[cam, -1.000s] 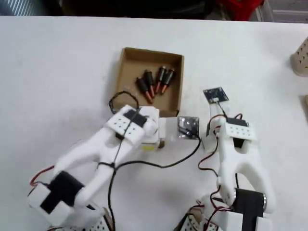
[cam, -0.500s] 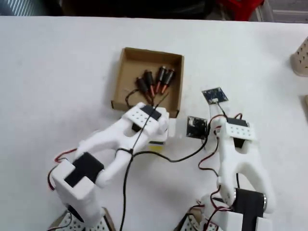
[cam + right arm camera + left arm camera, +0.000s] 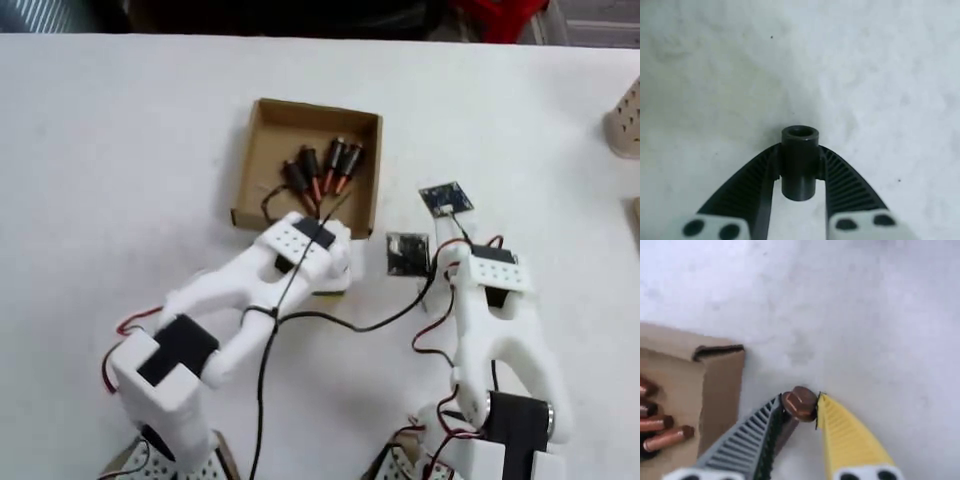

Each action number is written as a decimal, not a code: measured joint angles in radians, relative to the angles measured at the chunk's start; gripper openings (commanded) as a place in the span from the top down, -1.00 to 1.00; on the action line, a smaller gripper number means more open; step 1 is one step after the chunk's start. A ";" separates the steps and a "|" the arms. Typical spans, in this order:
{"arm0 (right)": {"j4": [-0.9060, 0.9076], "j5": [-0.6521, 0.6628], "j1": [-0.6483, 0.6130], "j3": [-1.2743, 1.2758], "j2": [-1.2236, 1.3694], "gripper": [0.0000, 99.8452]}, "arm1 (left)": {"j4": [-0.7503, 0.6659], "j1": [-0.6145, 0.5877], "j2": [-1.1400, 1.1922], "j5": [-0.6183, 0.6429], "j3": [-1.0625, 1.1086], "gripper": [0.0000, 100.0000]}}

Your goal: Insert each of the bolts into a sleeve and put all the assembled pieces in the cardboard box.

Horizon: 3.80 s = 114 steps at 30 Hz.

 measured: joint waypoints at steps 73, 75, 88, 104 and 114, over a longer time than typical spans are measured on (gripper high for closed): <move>0.000 0.006 -0.005 0.014 0.000 0.97 | 0.106 -0.471 -0.181 0.830 0.203 0.66; 0.000 0.006 -0.005 0.015 0.000 0.97 | 0.106 -0.462 -0.149 0.830 0.176 0.66; 0.000 0.006 -0.005 0.015 0.000 0.97 | 0.149 -0.451 -0.063 0.827 0.075 0.94; 0.000 0.006 -0.005 0.015 0.000 0.97 | 0.146 -0.489 -0.061 0.830 0.075 0.96; 0.000 0.006 -0.005 0.015 0.000 0.97 | 0.080 -0.672 -0.057 0.988 0.026 0.96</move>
